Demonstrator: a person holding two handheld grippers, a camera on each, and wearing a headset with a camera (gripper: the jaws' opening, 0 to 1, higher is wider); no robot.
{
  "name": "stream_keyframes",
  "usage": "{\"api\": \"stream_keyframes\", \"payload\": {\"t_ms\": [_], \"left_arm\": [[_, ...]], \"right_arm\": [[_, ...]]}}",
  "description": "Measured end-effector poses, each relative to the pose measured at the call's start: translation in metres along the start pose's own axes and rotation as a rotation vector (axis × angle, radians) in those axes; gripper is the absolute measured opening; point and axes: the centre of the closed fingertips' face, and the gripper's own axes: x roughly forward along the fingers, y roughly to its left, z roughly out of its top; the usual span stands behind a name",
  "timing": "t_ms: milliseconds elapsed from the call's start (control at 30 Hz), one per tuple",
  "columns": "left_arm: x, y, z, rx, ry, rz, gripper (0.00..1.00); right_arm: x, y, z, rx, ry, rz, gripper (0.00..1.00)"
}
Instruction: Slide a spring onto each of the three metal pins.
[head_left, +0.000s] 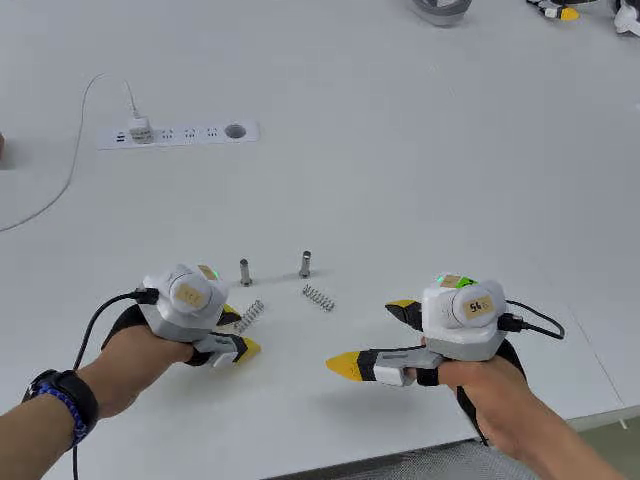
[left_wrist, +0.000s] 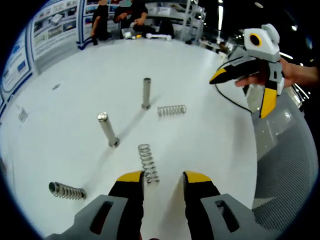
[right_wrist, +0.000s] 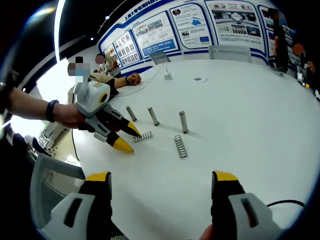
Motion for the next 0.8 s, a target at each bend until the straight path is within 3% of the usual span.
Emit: {"api": "stream_keyframes", "payload": {"t_ms": [133, 333, 400, 800], "left_arm": [[0.000, 0.005, 0.000, -0.013, 0.003, 0.050, 0.25], [0.001, 0.011, 0.000, 0.013, 0.014, 0.118, 0.15], [0.000, 0.016, 0.000, -0.010, 0.017, 0.144, 0.11], [-0.004, 0.009, -0.004, -0.067, 0.037, 0.142, 0.11]], "right_arm": [[-0.001, 0.000, 0.000, 0.003, 0.001, -0.004, 0.83], [-0.002, 0.000, -0.002, 0.006, 0.004, -0.006, 0.83], [-0.002, 0.000, -0.002, 0.000, 0.007, -0.005, 0.83], [-0.002, 0.005, 0.004, -0.006, 0.006, 0.008, 0.82]]}}
